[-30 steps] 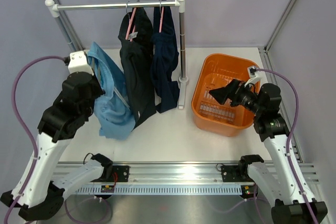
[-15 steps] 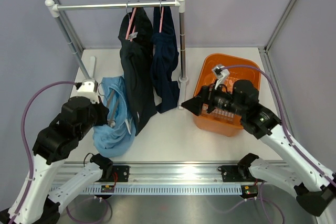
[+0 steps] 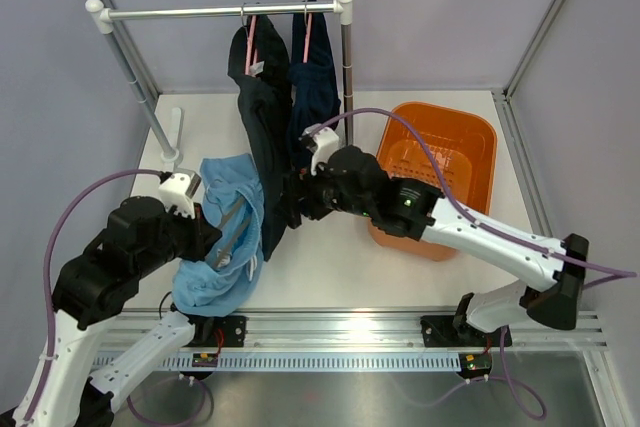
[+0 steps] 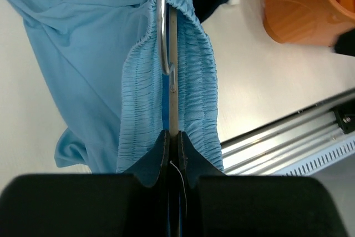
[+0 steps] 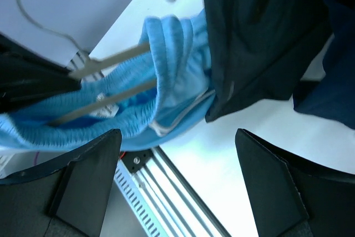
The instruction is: Remove the shorts from the hanger
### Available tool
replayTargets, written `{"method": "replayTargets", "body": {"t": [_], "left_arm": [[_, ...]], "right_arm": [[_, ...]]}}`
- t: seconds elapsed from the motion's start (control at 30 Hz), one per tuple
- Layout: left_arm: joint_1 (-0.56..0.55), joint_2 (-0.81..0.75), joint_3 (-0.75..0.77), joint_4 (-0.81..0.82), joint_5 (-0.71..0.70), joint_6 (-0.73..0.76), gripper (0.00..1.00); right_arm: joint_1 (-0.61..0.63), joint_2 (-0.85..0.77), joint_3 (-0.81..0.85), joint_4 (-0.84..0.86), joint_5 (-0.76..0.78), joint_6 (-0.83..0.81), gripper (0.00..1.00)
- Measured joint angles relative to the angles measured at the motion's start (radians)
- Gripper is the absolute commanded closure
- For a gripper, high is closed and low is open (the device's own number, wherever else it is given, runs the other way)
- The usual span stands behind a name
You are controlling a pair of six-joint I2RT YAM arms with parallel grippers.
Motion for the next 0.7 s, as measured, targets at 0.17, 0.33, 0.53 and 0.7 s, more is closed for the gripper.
{"method": "replayTargets", "body": {"t": [0.17, 0.33, 0.53, 0.7], "left_arm": [[0.000, 0.000, 0.032, -0.019, 0.080, 0.028, 1.00], [0.000, 0.000, 0.035, -0.023, 0.138, 0.039, 1.00], [0.000, 0.000, 0.053, -0.027, 0.161, 0.045, 1.00], [0.000, 0.000, 0.071, -0.028, 0.171, 0.049, 1.00]], "right_arm": [[0.076, 0.146, 0.154, -0.047, 0.110, -0.018, 0.10], [0.128, 0.231, 0.237, -0.102, 0.192, -0.024, 0.14], [0.149, 0.269, 0.256, -0.154, 0.251, -0.024, 0.19], [0.149, 0.283, 0.256, -0.182, 0.284, -0.021, 0.24]]}}
